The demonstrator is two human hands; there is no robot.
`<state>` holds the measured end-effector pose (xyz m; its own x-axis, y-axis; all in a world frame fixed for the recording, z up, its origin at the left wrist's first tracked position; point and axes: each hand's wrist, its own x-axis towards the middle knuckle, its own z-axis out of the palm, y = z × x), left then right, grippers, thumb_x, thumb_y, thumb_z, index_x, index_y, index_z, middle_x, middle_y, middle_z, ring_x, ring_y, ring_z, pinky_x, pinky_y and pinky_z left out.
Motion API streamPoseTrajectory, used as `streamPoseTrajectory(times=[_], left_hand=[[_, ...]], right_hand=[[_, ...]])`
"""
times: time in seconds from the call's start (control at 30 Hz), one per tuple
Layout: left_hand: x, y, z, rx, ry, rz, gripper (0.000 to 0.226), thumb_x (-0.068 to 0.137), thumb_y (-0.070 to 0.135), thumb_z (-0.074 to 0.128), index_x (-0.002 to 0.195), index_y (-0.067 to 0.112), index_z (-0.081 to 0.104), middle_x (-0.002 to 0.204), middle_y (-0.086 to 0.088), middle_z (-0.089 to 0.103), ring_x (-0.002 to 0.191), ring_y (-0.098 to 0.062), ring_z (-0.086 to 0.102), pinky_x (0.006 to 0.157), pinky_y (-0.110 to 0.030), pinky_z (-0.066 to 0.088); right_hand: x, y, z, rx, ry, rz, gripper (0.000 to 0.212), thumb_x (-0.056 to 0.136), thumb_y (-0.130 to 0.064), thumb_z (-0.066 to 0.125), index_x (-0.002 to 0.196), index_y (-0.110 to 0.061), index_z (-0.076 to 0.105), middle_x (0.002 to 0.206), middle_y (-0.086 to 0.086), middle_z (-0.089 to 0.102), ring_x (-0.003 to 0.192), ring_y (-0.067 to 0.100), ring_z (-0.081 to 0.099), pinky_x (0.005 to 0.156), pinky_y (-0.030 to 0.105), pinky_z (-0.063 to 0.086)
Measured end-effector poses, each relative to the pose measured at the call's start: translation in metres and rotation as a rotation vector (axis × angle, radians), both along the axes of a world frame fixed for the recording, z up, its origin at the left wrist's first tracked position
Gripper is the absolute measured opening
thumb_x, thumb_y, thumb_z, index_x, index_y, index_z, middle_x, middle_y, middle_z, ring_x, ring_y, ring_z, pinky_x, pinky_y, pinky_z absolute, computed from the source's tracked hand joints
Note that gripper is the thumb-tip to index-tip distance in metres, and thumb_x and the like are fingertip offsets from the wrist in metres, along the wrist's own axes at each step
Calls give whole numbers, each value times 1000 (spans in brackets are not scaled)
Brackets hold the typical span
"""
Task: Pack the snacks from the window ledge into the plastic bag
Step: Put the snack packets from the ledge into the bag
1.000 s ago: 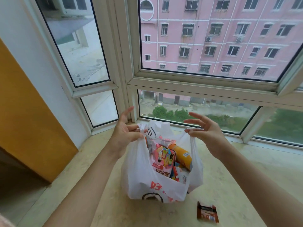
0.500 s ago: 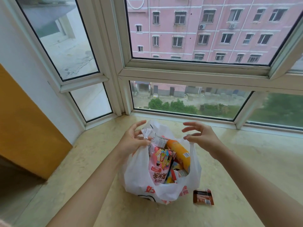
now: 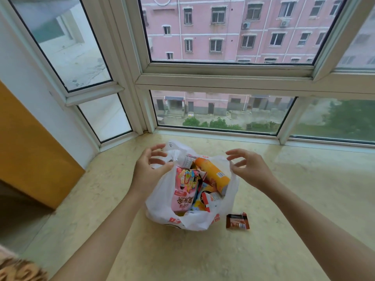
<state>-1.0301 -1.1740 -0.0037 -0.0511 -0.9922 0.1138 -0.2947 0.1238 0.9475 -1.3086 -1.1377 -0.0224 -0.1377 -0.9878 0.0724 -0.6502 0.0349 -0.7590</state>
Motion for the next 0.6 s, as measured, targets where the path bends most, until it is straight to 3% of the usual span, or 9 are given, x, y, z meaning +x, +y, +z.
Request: streamPoseTrajectory(times=[0.3, 0.4, 0.5, 0.6], left_hand=[[-86, 50, -41, 151, -17, -265, 50, 78, 15, 77, 121, 30, 55, 109, 5, 63, 98, -6, 63, 74, -17, 54], [-103, 59, -76, 185, -50, -283, 51, 77, 17, 79, 120, 32, 56, 107, 9, 65, 98, -6, 64, 76, -20, 55], [-114, 62, -112, 227, -72, -271, 50, 77, 18, 78, 120, 34, 56, 107, 12, 65, 98, -4, 62, 83, -32, 56], [-122, 59, -141, 227, -88, -254, 51, 77, 17, 78, 121, 32, 57, 107, 13, 64, 97, 0, 60, 85, -27, 54]], right_hand=[[-47, 68, -47, 111, 129, 2, 42, 78, -10, 63, 112, -35, 62, 100, -18, 64, 84, -1, 63, 75, 34, 56], [-64, 79, -88, 209, 141, -3, 45, 77, -12, 63, 112, -39, 60, 101, -21, 64, 89, -2, 62, 78, 32, 54], [-71, 85, -138, 317, 99, 30, 46, 77, -13, 65, 114, -41, 58, 103, -21, 63, 92, -2, 60, 82, 30, 52], [-74, 82, -192, 356, 130, 60, 49, 77, -18, 68, 119, -41, 56, 111, -21, 61, 98, -4, 57, 80, 24, 49]])
